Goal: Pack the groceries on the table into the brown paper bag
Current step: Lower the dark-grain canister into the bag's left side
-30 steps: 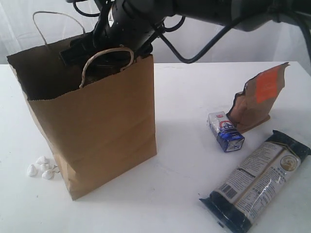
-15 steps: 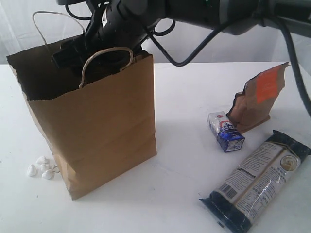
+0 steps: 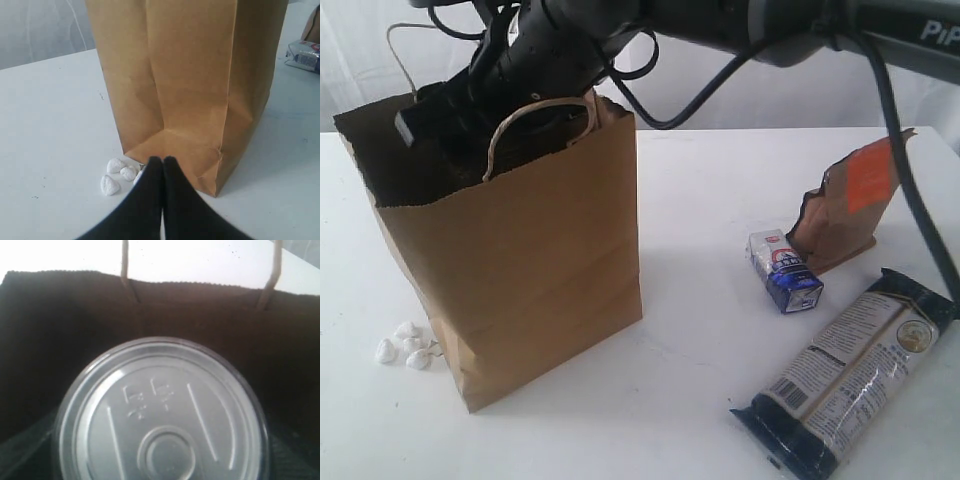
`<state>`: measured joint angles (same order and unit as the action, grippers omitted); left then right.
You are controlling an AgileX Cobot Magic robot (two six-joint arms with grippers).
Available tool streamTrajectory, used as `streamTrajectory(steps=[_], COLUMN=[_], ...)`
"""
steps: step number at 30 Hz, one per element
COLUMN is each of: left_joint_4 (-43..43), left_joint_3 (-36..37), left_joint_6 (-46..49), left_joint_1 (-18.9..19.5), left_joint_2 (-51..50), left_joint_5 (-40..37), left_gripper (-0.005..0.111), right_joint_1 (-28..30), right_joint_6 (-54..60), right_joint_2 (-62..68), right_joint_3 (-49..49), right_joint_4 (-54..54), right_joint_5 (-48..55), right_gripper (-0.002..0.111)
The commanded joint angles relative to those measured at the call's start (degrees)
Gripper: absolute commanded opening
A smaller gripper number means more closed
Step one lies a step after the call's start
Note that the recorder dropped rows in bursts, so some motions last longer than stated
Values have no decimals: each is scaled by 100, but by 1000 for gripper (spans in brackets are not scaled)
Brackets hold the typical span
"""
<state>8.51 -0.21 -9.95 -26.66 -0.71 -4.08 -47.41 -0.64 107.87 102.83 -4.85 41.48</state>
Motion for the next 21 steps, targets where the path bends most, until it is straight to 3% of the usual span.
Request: streamTrajectory(steps=[1,21], left_joint_4=[21,32], left_joint_3=[21,21], left_joint_6=[-38,-38], left_joint_1=[-32,-32], left_joint_2=[33,33], left_joint_5=[-9,-9], left_gripper=[0,0], right_joint_1=[-18,-278], right_joint_6=[182,995], right_joint_2=[-14,344], right_joint_3=[192,516], right_joint_4=[-363,-713], right_joint_5=[-172,515], right_gripper=[0,0])
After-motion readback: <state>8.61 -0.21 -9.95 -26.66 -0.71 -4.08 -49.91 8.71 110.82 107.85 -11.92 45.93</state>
